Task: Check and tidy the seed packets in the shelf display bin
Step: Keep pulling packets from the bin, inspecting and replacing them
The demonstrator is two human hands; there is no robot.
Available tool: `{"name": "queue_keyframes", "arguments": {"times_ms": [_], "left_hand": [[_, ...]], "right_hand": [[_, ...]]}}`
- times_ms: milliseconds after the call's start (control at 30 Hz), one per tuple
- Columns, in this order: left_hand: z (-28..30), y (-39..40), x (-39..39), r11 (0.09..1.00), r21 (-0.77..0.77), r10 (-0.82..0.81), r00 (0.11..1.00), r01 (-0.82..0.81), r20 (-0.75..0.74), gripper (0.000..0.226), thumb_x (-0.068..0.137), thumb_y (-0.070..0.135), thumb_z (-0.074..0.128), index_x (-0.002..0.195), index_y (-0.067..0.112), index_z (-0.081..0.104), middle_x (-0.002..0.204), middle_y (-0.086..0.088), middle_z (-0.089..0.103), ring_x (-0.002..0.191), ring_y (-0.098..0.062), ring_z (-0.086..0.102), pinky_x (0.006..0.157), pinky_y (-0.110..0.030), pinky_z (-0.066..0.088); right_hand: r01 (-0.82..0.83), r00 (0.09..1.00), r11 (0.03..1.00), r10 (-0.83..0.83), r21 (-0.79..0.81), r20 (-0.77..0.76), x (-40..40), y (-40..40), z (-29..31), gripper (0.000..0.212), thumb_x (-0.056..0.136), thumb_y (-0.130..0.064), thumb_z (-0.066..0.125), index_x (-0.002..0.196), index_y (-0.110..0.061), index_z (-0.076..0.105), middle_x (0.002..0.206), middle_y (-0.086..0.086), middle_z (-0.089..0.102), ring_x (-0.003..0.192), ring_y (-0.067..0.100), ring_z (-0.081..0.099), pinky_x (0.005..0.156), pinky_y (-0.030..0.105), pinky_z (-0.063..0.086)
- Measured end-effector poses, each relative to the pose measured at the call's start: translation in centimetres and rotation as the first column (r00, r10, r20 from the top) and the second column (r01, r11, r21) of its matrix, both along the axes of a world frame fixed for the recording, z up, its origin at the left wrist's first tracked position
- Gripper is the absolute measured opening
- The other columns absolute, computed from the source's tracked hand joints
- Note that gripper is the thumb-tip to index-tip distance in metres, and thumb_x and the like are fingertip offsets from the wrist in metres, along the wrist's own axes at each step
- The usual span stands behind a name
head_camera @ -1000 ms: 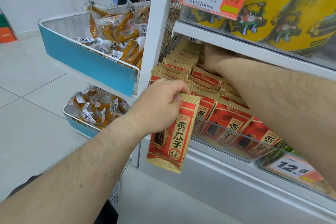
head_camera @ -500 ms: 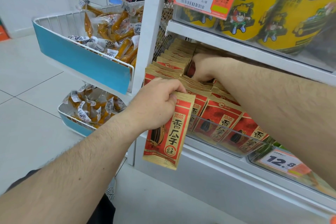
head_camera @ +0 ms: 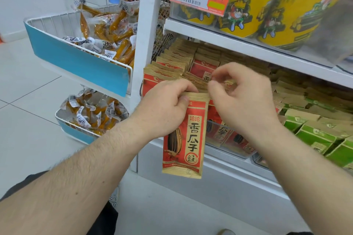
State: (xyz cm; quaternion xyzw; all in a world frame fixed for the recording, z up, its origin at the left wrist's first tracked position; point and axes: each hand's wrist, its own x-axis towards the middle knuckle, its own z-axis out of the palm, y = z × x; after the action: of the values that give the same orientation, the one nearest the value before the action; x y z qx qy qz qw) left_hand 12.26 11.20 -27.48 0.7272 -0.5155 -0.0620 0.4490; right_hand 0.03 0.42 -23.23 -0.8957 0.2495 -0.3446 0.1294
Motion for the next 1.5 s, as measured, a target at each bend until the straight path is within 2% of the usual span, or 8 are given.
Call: {"name": "queue_keyframes", "arguments": {"times_ms": [67,133,200,333,500,1067,1333,1500], "left_hand": [[-0.2,-0.2,-0.8,0.999,-0.028,-0.023,0.999,0.024,0.028,0.022,0.096,0.013,0.05,0.106,0.027,0.064,0.099,0.014,0.062,0.1,-0.01,0.056,0.088,-0.039,0.049],[-0.5,-0.5,-1.6,0.999,-0.033,-0.04,0.999,0.041,0.027,0.02,0.095,0.013,0.052,0.106,0.027,0.063,0.099,0.011,0.064,0.098,-0.01,0.057,0.085,-0.039,0.05],[-0.7,-0.7,-1.9,0.998,-0.048,-0.047,0.996,0.043,-0.075,0.015,0.093,0.017,0.059,0.099,0.03,0.062,0.093,0.011,0.065,0.091,-0.009,0.062,0.081,-0.04,0.054],[-0.7,-0.5,-1.4,0.995,-0.079,-0.081,0.909,0.053,-0.409,0.014,0.077,0.03,0.08,0.078,0.022,0.068,0.082,-0.005,0.072,0.081,-0.026,0.07,0.072,-0.048,0.06],[-0.6,-0.5,-1.4,0.979,-0.136,-0.205,0.743,0.154,-0.637,0.012,0.07,0.021,0.065,0.075,0.012,0.07,0.065,0.002,0.07,0.065,-0.01,0.068,0.058,-0.022,0.055],[-1.3,-1.3,-2.2,0.981,-0.144,-0.192,0.672,0.128,-0.715,0.009,0.067,0.021,0.067,0.068,0.013,0.072,0.066,-0.004,0.069,0.061,-0.013,0.065,0.053,-0.021,0.053],[-1.6,-0.8,-2.9,0.963,-0.007,-0.182,0.629,0.27,-0.756,0.033,0.071,0.025,0.068,0.1,0.009,0.072,0.094,-0.015,0.075,0.08,-0.026,0.073,0.067,-0.035,0.06],[-1.2,-1.0,-2.6,0.99,-0.092,-0.136,0.592,0.105,-0.794,0.032,0.07,0.025,0.067,0.098,0.009,0.072,0.093,-0.014,0.075,0.077,-0.025,0.071,0.069,-0.042,0.06]], "right_hand": [[0.053,0.998,0.949,-0.04,0.311,-0.048,-0.5,0.5,-1.5,0.015,0.08,-0.04,0.069,0.082,-0.026,0.066,0.075,-0.011,0.066,0.06,0.001,0.056,0.059,0.024,0.046],[0.018,1.0,0.832,-0.002,0.555,-0.03,-0.9,0.6,-2.8,0.019,0.079,-0.038,0.073,0.074,-0.02,0.068,0.067,-0.001,0.07,0.062,0.015,0.067,0.057,0.037,0.056],[-0.045,0.999,0.742,0.02,0.669,0.045,-1.6,0.7,-3.2,0.018,0.084,-0.028,0.074,0.071,-0.016,0.07,0.066,0.004,0.072,0.062,0.023,0.071,0.058,0.046,0.059],[-0.174,0.979,0.667,0.038,0.724,0.2,-3.4,0.7,-3.6,0.018,0.089,-0.02,0.068,0.072,-0.015,0.069,0.054,-0.004,0.065,0.046,0.008,0.06,0.044,0.022,0.044],[-0.232,0.96,0.505,-0.022,0.831,0.281,-4.6,0.2,-3.9,0.032,0.095,-0.016,0.058,0.066,-0.013,0.07,0.043,0.001,0.051,0.033,0.011,0.039,0.036,0.019,0.029],[-0.227,0.964,0.443,-0.029,0.868,0.266,-5.2,-0.4,-4.0,0.033,0.096,-0.02,0.057,0.067,-0.009,0.065,0.039,0.003,0.047,0.032,0.013,0.035,0.041,0.024,0.024],[-0.256,0.935,0.424,-0.119,0.869,0.333,-5.3,-0.9,-4.1,0.031,0.096,-0.024,0.057,0.068,-0.014,0.064,0.04,-0.001,0.046,0.034,0.01,0.035,0.037,0.018,0.028],[-0.238,0.97,0.424,0.152,0.874,0.19,-5.9,-1.2,-4.0,0.021,0.075,-0.034,0.069,0.067,-0.015,0.068,0.059,0.004,0.065,0.041,0.011,0.043,0.039,0.019,0.031]]}}
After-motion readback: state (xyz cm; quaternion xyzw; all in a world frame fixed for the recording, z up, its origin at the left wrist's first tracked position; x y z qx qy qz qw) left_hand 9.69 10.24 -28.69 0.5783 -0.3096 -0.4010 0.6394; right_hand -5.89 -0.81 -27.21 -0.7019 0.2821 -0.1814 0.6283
